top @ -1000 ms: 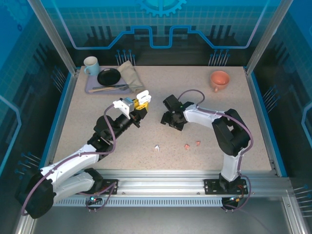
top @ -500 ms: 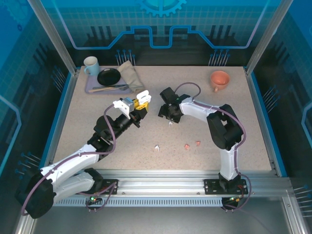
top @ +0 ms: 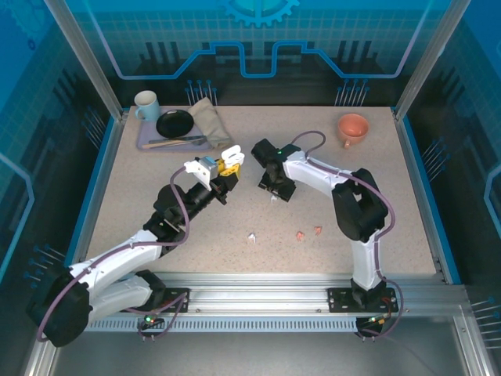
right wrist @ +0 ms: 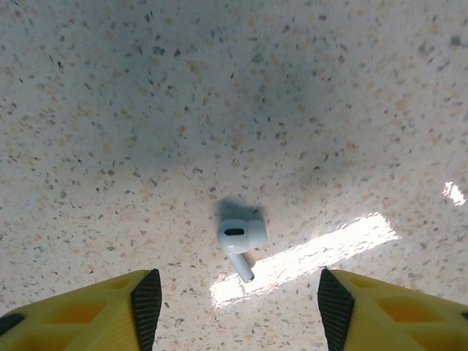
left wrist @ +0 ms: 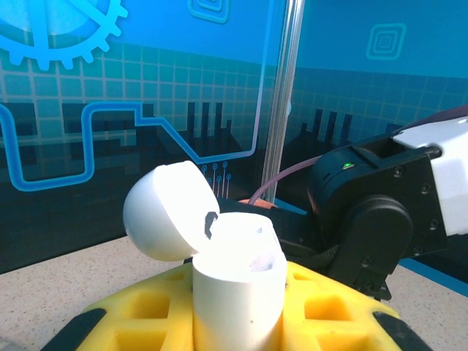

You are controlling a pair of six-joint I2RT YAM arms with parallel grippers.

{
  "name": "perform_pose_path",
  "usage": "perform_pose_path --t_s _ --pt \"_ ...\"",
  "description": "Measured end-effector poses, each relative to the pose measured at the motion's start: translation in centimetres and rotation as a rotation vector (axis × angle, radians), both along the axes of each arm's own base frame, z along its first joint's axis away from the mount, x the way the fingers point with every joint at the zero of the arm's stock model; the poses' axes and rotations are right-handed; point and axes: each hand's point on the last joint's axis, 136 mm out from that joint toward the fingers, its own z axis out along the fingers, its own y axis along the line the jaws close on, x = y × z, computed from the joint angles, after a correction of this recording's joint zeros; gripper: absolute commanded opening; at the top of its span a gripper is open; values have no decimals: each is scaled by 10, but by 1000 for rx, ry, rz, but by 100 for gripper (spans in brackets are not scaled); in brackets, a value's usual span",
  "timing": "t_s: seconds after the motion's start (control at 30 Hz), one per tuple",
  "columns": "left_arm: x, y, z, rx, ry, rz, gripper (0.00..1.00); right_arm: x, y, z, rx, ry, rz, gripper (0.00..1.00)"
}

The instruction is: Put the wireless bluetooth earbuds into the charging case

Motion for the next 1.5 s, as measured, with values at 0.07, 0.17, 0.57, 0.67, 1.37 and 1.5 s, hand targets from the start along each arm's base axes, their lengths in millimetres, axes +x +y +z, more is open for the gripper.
perform_pose_path --t_s 0.07,0.17,0.57,0.67,1.37,1.5 --pt "1 0 -1 1 1 1 0 -1 2 -5 -6 12 -7 61" --pt "1 0 0 -1 -2 2 0 -2 2 -14 -18 30 -12 59" --pt "3 1 -1 -1 -2 6 0 -2 -1 -35 -43 63 -27 54" --pt "4 1 -1 -2 -3 7 0 -1 0 -40 -45 66 -27 53" --pt "6 1 -2 0 0 11 0 5 2 -41 -47 44 31 36" --pt "5 1 -2 0 0 8 0 6 3 -41 -48 35 66 32"
